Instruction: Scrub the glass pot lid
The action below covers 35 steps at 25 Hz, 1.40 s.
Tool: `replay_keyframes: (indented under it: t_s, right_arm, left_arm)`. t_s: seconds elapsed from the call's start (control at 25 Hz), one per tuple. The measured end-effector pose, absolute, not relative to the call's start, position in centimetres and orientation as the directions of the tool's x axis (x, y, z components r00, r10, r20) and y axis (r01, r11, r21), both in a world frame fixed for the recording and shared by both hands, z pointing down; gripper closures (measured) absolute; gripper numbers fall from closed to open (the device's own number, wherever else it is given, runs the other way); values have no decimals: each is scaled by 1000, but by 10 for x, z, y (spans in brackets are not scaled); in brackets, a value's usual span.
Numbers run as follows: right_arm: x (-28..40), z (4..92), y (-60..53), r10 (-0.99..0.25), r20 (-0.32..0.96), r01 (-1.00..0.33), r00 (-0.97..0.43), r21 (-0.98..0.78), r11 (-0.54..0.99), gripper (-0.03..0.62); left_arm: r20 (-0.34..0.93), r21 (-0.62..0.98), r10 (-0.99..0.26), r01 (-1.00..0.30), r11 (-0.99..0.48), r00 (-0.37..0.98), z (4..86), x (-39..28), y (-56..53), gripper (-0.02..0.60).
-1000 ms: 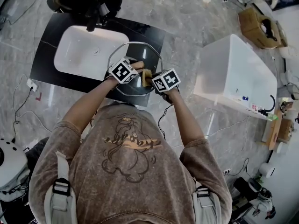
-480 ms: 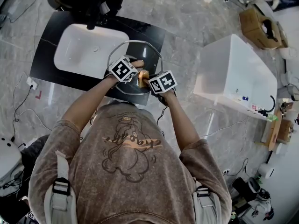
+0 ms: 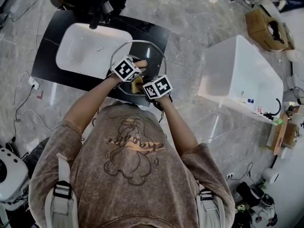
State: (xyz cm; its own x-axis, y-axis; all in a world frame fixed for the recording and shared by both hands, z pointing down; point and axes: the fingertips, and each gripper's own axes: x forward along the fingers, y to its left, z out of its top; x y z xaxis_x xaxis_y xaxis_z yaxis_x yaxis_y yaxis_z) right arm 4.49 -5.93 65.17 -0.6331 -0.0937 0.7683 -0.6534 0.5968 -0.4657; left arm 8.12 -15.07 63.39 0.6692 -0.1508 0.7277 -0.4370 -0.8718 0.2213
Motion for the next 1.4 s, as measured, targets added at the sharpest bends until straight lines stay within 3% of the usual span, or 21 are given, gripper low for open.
replay_keyframes:
  t_s: [0.64, 1.4]
  right_arm:
    - [-1, 653, -48, -191, 766, -646, -614, -349, 678, 554]
    - [-20, 656, -44, -197, 758, -635, -622, -341, 693, 554]
  left_arm:
    - [722, 217, -160, -441, -871, 673, 635, 81, -152, 382]
    - [717, 218, -163, -440, -871, 677, 633, 80, -151, 382]
